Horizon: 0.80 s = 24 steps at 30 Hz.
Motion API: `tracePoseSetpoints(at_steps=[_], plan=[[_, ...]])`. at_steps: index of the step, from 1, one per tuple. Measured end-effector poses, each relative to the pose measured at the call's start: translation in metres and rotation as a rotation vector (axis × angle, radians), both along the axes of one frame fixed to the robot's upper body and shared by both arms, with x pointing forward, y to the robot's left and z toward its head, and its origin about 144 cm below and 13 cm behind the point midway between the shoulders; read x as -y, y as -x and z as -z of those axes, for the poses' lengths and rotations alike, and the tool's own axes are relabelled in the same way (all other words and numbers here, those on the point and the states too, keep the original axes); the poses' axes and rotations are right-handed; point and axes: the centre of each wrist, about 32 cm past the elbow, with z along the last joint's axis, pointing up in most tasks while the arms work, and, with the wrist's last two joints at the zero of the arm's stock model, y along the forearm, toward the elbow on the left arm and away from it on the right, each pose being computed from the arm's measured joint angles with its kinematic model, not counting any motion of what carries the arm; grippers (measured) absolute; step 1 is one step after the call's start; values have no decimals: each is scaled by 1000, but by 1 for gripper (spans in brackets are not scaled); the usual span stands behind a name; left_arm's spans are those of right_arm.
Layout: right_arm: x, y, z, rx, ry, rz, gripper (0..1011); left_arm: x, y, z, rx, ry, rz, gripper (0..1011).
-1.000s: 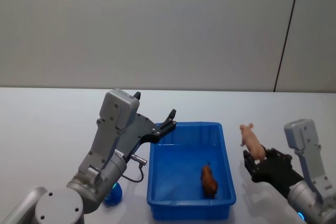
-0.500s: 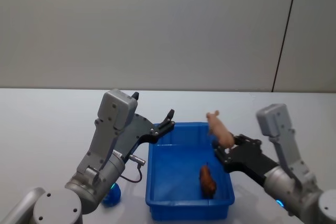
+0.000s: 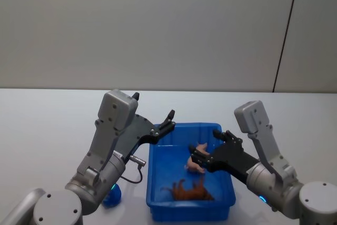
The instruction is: Pick up the two dolls from the table and place them into the box.
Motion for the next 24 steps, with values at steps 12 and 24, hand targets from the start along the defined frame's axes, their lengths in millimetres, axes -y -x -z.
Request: tracePoseSetpoints(at_steps=[12, 24], plan=[[11, 5, 1, 46, -3, 9, 1001, 0, 0, 0, 0, 0, 0, 1002], [48, 17, 9, 47, -7, 21, 1001, 0, 0, 0, 0, 0, 0, 1002]])
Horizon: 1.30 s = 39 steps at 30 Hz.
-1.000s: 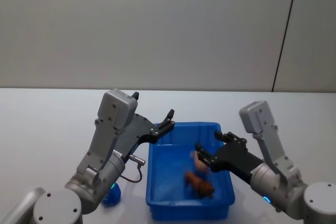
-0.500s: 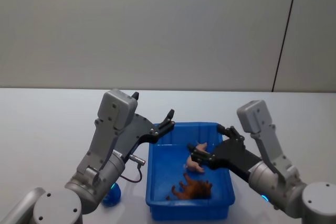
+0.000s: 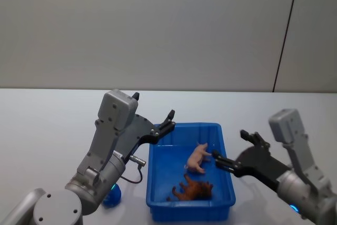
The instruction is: Pick up the two dolls from the table and place them into the box.
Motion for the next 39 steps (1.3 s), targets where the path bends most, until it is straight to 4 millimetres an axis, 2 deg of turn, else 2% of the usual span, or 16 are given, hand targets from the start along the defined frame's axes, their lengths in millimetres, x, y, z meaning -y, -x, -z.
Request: tracePoseSetpoints(at_steps=[8, 19, 29, 39], plan=[[20, 6, 6, -9, 7, -2, 1001, 0, 0, 0, -2, -1, -1, 1002], [33, 10, 9, -14, 11, -2, 1001, -7, 8, -1, -11, -16, -28, 1002], [37, 11, 10, -16, 14, -2, 1001, -22, 29, 2, -67, -41, -86, 1002], [40, 12, 11, -17, 15, -2, 1001, -39, 50, 19, -157, -47, -128, 1002]])
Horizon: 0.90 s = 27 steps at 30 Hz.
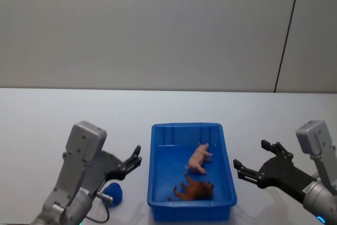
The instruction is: Pick up the two dolls from the table and place them into the box.
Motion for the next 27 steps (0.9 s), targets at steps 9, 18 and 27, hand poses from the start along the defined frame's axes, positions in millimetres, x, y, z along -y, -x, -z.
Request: tracePoseSetpoints(at_steps=[9, 18, 27], plan=[[1, 0, 0, 0, 0, 0, 1001, -11, 4, 17, -68, -2, -1, 1002], [1, 0, 0, 0, 0, 0, 1001, -23, 0, 38, -136, -7, 23, 1002], [2, 0, 0, -1, 1, 0, 1001, -32, -6, 55, -173, -1, 29, 1002]])
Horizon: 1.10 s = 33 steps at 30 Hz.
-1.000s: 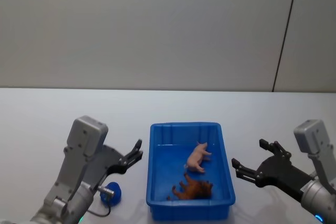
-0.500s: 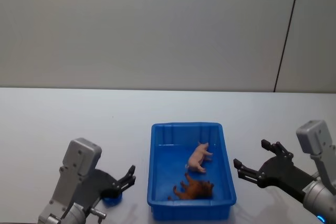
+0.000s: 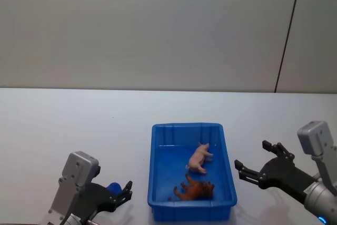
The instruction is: Pick up the two dolls from the table and place them into the box.
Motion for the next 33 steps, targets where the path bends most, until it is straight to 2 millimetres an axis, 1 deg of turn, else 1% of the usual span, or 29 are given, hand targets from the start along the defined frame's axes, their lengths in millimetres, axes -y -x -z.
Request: tracePoseSetpoints(at_steps=[13, 24, 26, 29, 30, 31, 33], plan=[[0, 0, 0, 0, 0, 0, 1001, -8, -8, 17, -43, 17, -2, 1002], [0, 0, 0, 0, 0, 0, 1001, -13, -12, 25, -83, 31, 11, 1001], [0, 0, 0, 0, 0, 0, 1001, -14, -13, 26, -92, 33, 15, 981], [0, 0, 0, 0, 0, 0, 1001, -15, -14, 27, -102, 35, 18, 914], [0, 0, 0, 0, 0, 0, 1001, -16, -14, 28, -106, 36, 19, 863], [0, 0, 0, 0, 0, 0, 1001, -16, -14, 28, -107, 36, 19, 863], [0, 0, 0, 0, 0, 0, 1001, -17, -15, 28, -110, 37, 21, 813]])
